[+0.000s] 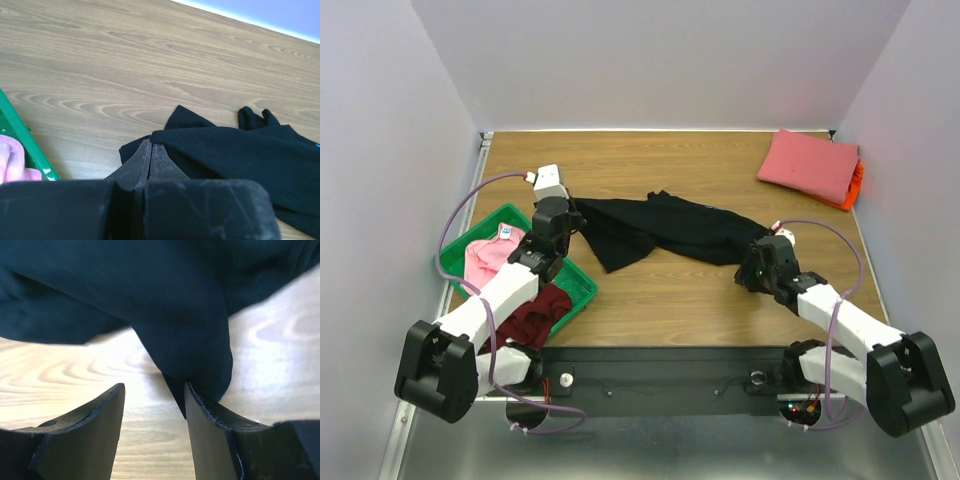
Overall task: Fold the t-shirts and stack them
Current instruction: Flatten the tshirt out
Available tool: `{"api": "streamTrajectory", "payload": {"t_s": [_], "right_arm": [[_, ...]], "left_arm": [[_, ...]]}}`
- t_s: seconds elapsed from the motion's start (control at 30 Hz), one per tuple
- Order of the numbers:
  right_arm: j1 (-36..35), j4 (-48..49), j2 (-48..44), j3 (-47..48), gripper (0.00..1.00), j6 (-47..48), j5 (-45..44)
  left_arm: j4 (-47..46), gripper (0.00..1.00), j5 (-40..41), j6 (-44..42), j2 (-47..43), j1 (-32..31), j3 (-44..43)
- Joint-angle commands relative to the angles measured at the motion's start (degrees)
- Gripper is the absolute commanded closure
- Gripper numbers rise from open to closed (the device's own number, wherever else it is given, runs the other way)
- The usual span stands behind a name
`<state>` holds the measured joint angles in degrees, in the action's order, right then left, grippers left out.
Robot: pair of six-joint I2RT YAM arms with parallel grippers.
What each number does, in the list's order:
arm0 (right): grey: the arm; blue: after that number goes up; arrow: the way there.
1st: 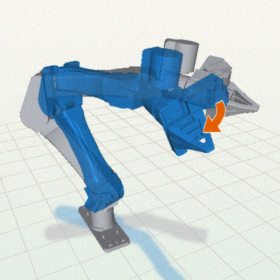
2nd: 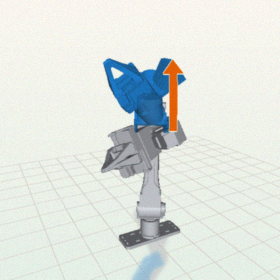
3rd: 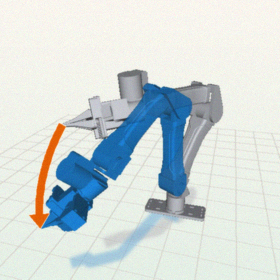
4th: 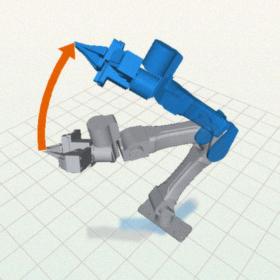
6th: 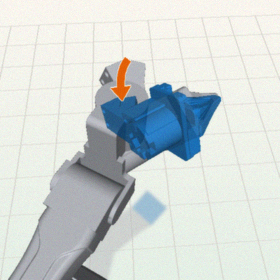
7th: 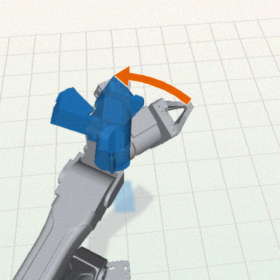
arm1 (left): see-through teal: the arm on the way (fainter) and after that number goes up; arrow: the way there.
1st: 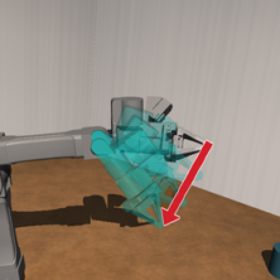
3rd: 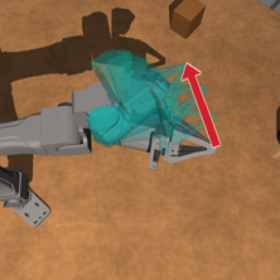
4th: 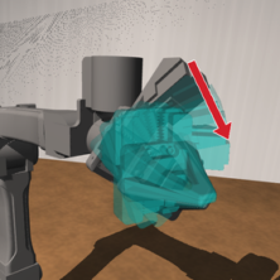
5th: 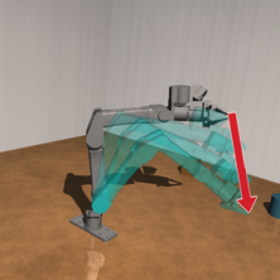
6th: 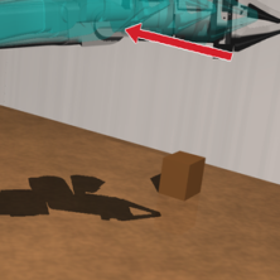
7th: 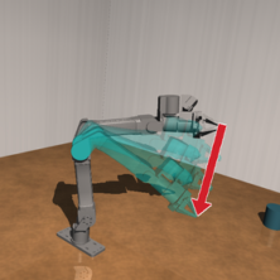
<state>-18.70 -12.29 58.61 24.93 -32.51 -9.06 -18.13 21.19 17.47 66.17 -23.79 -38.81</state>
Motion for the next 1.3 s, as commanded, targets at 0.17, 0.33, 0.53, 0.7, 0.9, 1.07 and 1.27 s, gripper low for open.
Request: {"api": "streamTrajectory", "payload": {"t_s": [0.17, 0.33, 0.53, 0.7, 0.9, 1.07, 1.27], "right_arm": [[-1.96, -2.12, -0.07, -0.23, 0.44, -6.07, -6.49], [-1.96, -2.12, 3.7, 0.38, 0.43, -6.86, -8.25], [-1.95, -1.68, 9.68, 0.65, 0.43, -8.44, -8.87], [-1.96, -1.33, 9.95, 0.3, 0.75, -8.8, -8.96], [-1.96, -1.33, 6.88, -0.14, 1.0, -7.13, -7.12], [-2.04, -2.82, 1.69, 1.61, 1.0, -5.2, -6.41], [-1.96, -6.42, -8.58, 7.31, 1.0, -2.74, -7.81]], "left_arm": [[-3.05, 1.0, 1.22, -0.25, -2.71, 0.06, 0.93], [-2.88, 1.0, 1.22, -0.25, -2.63, 0.06, 0.93], [-2.79, 1.0, 1.4, -0.07, -3.94, 0.06, 1.36], [-2.7, 1.0, 1.31, -0.07, -4.3, 0.06, 1.54], [-2.79, 1.0, 1.4, -0.07, -4.82, 0.06, 1.72], [-2.61, 1.0, 1.49, 0.01, -4.91, 0.06, 1.81], [-2.52, 1.0, 1.84, 0.02, -5.53, 0.06, 1.98]]}}
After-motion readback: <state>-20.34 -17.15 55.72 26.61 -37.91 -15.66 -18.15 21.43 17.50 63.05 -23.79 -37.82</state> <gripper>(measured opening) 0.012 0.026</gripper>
